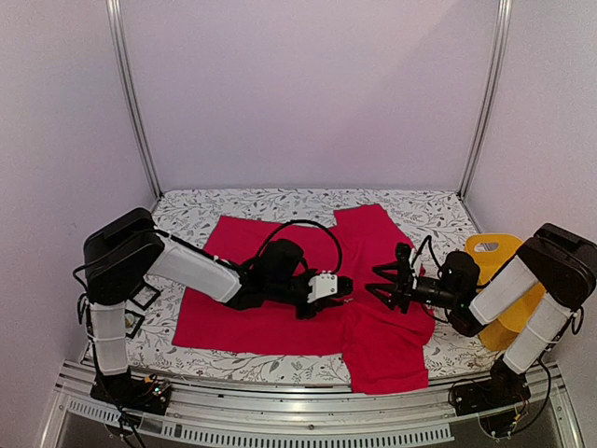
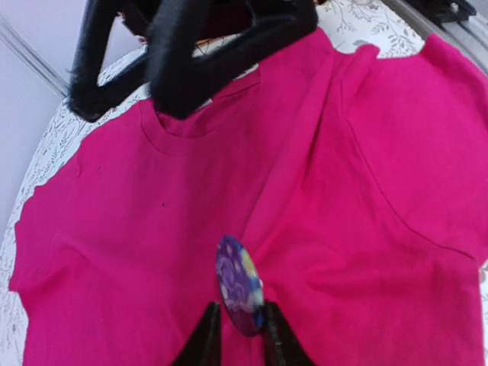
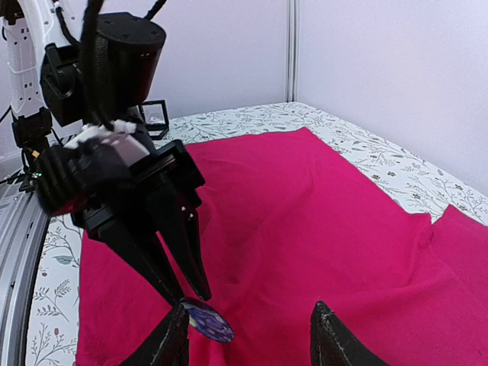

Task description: Pin the brooch onto the clothing

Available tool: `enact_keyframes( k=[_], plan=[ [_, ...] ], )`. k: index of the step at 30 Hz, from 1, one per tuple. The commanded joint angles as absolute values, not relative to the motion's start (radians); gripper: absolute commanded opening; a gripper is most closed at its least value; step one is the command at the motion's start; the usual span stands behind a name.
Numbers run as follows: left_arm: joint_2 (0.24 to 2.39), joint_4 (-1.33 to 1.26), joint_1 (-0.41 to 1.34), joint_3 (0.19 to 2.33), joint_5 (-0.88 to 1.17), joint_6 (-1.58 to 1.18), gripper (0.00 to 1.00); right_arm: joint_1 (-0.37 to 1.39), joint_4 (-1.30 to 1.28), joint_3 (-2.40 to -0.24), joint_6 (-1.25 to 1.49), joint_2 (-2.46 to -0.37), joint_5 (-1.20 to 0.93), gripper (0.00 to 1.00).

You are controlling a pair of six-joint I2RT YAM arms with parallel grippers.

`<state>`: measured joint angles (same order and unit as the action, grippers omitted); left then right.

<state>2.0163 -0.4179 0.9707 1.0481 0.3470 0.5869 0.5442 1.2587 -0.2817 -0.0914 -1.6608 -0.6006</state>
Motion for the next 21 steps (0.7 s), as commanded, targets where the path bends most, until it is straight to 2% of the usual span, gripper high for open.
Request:
enact_keyframes(
  k=[1, 3, 4, 8, 11, 12, 15, 18, 21],
  plan=[
    [1.983, -0.333, 1.007, 1.05, 0.189, 0.746, 0.33, 0.532, 1.215, -0.288, -0.072, -1.627, -0.56, 0.53],
    [1.966, -0.215, 1.012, 1.077, 0.224, 0.759, 0.44, 0.529, 1.191, -0.3, -0.068, -1.623, -0.526, 0.54],
    [1.961, -0.14, 1.014, 1.109, 0.259, 0.737, 0.45, 0.525, 1.175, -0.311, -0.062, -1.623, -0.51, 0.54],
    [1.952, 0.083, 1.016, 1.234, 0.408, 0.607, 0.39, 0.494, 1.004, -0.382, -0.002, -1.617, -0.452, 0.55],
    [1.901, 0.138, 1.014, 1.243, 0.458, 0.569, 0.38, 0.474, 0.728, -0.499, 0.072, -1.615, -0.292, 0.54],
    [1.878, 0.151, 1.011, 1.239, 0.476, 0.561, 0.38, 0.466, 0.623, -0.547, 0.083, -1.619, -0.227, 0.52],
    [1.805, 0.12, 0.97, 1.195, 0.494, 0.501, 0.31, 0.46, 0.305, -0.732, 0.117, -1.67, -0.031, 0.36],
    [1.786, -0.032, 0.874, 1.121, 0.331, 0.344, 0.22, 0.452, 0.095, -0.853, 0.155, -1.752, 0.112, 0.23],
    [1.853, -0.024, 0.757, 1.153, 0.12, 0.128, 0.17, 0.434, -0.018, -0.935, 0.196, -1.828, 0.125, 0.2]
  ],
)
